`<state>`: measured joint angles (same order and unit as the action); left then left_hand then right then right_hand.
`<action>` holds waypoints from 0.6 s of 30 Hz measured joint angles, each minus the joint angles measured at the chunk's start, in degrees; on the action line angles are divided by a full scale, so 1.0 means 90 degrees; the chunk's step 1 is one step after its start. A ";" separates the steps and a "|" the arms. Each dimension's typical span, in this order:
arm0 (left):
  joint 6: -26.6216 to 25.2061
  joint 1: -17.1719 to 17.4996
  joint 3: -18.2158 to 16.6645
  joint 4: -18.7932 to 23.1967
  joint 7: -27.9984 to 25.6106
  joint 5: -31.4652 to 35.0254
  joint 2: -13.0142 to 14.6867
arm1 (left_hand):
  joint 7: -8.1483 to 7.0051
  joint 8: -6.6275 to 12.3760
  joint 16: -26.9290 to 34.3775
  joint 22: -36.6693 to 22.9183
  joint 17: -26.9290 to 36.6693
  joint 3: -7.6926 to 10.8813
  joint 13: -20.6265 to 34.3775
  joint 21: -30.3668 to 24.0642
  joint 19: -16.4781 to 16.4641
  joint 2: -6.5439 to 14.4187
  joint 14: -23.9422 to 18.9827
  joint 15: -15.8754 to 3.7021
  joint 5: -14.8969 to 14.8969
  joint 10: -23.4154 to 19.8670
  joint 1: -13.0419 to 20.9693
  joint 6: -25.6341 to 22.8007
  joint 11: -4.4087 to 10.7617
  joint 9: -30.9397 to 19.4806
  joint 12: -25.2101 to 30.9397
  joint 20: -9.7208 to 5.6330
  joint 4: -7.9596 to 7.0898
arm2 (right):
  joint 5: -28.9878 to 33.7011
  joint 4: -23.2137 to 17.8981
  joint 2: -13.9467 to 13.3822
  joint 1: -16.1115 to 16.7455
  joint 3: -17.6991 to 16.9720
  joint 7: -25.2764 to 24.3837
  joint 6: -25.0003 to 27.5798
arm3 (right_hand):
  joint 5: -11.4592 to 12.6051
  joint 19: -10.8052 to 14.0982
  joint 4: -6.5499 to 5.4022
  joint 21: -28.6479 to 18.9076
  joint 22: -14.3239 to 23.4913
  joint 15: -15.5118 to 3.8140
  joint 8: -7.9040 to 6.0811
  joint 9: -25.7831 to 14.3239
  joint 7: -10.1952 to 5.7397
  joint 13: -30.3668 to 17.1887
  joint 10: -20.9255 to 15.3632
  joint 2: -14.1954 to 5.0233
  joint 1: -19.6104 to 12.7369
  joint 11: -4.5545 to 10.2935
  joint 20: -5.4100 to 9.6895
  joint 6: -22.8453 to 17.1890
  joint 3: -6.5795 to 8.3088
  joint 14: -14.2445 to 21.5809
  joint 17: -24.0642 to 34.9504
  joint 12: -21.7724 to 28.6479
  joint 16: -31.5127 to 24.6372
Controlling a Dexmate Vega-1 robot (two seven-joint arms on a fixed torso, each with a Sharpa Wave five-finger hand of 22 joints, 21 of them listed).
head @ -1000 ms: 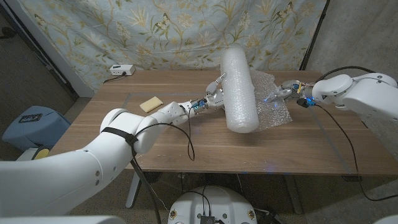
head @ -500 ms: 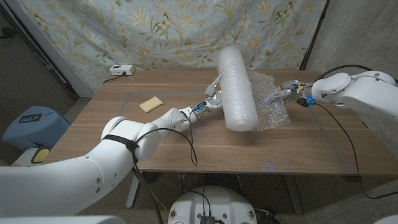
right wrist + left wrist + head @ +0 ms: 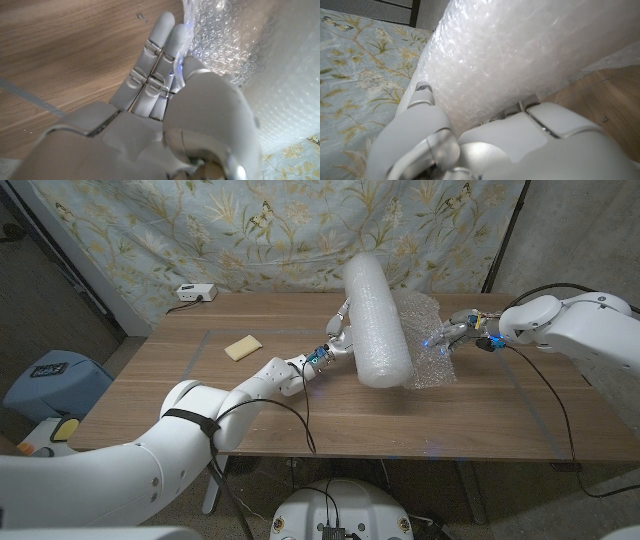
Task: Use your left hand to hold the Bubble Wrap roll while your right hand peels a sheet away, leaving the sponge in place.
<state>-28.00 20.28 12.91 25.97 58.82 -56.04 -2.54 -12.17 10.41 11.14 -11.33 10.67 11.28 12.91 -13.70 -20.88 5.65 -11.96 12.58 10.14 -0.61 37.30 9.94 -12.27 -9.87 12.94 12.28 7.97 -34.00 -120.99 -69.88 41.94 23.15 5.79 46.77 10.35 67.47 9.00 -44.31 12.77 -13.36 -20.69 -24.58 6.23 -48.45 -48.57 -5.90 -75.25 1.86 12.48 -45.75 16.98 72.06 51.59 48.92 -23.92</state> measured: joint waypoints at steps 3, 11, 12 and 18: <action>-0.0020 0.0006 0.0031 0.0002 -0.0006 -0.0075 0.0016 | 0.0000 0.0000 0.0000 0.0000 0.0000 0.0000 -0.0016 0.0000 0.0000 0.0033 0.0000 0.0000 0.0000 0.0000 -0.0033 0.0000 0.0000 0.0000 0.0000 0.0000 0.0000 | 0.0018 0.0014 0.0016 -0.0028 0.0029 0.0017 0.0020 | 0.0000 -0.0045 0.0018 -0.0050 0.0000 -0.0009 0.0000 -0.0031 -0.0001 0.0000 -0.0026 0.0000 0.0000 0.0026 -0.0022 -0.0001 -0.0018 0.0020 0.0004 -0.0001 0.0000; -0.0036 -0.0016 0.0085 -0.0130 0.0006 -0.0205 0.0032 | 0.0000 0.0000 0.0000 0.0003 0.0001 0.0000 -0.0016 0.0001 0.0001 0.0058 0.0038 0.0035 0.0000 0.0000 -0.0058 0.0000 0.0000 0.0000 0.0001 0.0000 0.0000 | 0.0070 0.0072 0.0090 -0.0130 0.0106 0.0067 0.0102 | 0.0000 -0.0043 0.0018 -0.0147 0.0000 0.0007 0.0000 -0.0031 -0.0015 0.0011 -0.0059 -0.0010 -0.0060 0.0012 -0.0022 -0.0015 -0.0018 0.0060 0.0004 -0.0004 0.0049; -0.0033 -0.0029 0.0088 -0.0160 0.0013 -0.0214 0.0032 | 0.0000 0.0000 0.0000 0.0002 0.0001 0.0000 -0.0016 0.0001 0.0001 0.0058 0.0059 0.0011 0.0000 0.0000 -0.0058 0.0000 0.0000 0.0000 0.0001 0.0000 0.0000 | 0.0070 0.0073 0.0091 -0.0131 0.0107 0.0067 0.0102 | 0.0000 -0.0043 0.0018 -0.0148 -0.0010 0.0008 0.0000 -0.0030 -0.0023 0.0011 -0.0059 -0.0010 -0.0060 0.0012 -0.0022 -0.0022 -0.0018 0.0060 0.0004 -0.0015 0.0049; 0.0045 -0.0125 0.0093 -0.0355 0.0047 -0.0222 0.0028 | 0.0000 0.0000 0.0000 -0.0002 0.0001 -0.0017 -0.0047 0.0007 0.0001 0.0034 0.0070 0.0000 0.0000 0.0000 -0.0134 0.0000 0.0000 0.0000 0.0001 0.0000 0.0018 | 0.0103 0.0130 0.0152 -0.0221 0.0146 0.0090 0.0168 | 0.0000 -0.0043 0.0018 -0.0219 -0.0030 0.0006 0.0000 -0.0030 -0.0024 0.0012 -0.0116 -0.0009 -0.0060 0.0024 -0.0022 -0.0023 -0.0018 0.0063 0.0034 -0.0050 0.0048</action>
<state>-27.60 19.16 13.75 22.77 59.24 -58.04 -2.29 -12.17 10.41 11.14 -11.34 10.67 11.12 12.49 -13.64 -20.87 5.95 -11.33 12.59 10.14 -0.60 36.10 9.94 -12.27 -9.87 12.95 12.29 8.13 -33.07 -119.82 -68.51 39.95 24.47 6.60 48.28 10.34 67.09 9.15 -46.28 12.50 -13.30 -20.70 -24.85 6.02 -48.34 -49.61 -5.99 -75.79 2.08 12.28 -45.96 16.82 72.62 51.89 48.47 -23.48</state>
